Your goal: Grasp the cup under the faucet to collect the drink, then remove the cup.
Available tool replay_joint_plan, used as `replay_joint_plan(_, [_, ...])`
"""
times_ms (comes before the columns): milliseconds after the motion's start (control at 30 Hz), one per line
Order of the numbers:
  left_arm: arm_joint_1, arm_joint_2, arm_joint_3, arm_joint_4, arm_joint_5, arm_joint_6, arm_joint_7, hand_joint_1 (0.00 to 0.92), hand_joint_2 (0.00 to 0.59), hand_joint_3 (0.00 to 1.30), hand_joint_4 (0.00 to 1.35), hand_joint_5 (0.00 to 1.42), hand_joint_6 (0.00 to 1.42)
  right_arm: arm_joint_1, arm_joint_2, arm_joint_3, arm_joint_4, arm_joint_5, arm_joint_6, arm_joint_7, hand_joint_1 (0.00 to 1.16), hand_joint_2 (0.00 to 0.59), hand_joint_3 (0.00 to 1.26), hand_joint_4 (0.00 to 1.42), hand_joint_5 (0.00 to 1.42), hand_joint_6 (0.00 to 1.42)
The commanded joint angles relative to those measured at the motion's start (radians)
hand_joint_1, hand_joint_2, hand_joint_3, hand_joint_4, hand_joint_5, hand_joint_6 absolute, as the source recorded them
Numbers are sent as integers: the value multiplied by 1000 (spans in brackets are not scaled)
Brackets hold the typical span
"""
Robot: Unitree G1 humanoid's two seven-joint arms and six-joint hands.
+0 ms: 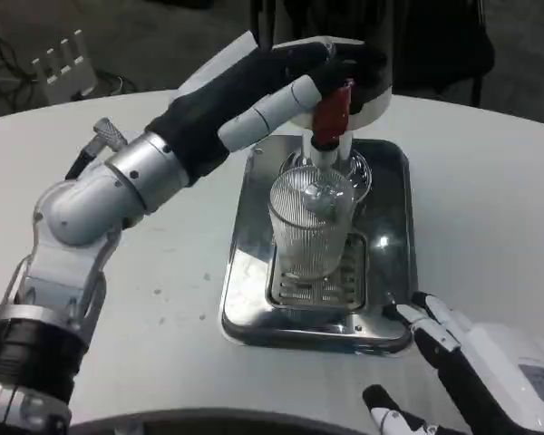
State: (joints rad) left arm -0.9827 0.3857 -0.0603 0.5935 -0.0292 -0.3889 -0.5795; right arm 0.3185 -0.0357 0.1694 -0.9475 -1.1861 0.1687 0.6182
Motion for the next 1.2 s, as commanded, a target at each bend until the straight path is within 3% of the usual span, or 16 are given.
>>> replay_joint_plan(33, [1, 10, -37, 24, 60, -37, -15, 0, 81, 301, 263, 360, 422, -4, 4, 5, -2, 13, -9, -13, 329, 446, 128, 11, 50, 63])
replay_joint_plan(467, [3, 43, -95, 34, 166, -127, -4, 0, 66, 267, 195, 285, 319, -31, 21, -7, 0, 74, 26, -3, 329, 446, 143, 43, 82, 80])
replay_joint_plan(833, [-1, 74, -140, 19, 233, -188, 12, 0, 61, 264, 184, 258, 296, -115, 55, -28, 27, 227, 190, 52, 338, 412, 127, 43, 86, 95])
replay_joint_plan(1000, [-3, 83, -148, 10, 246, -195, 20, 0, 57, 264, 183, 258, 278, -146, 69, -68, 40, 383, 224, -9, 495, 319, 68, 22, 86, 162])
replay_joint_plan(1200, [4, 88, -151, -1, 249, -190, 22, 0, 56, 252, 172, 248, 276, -178, 52, -48, 115, 468, 173, -154, 608, 244, 0, 12, 97, 187])
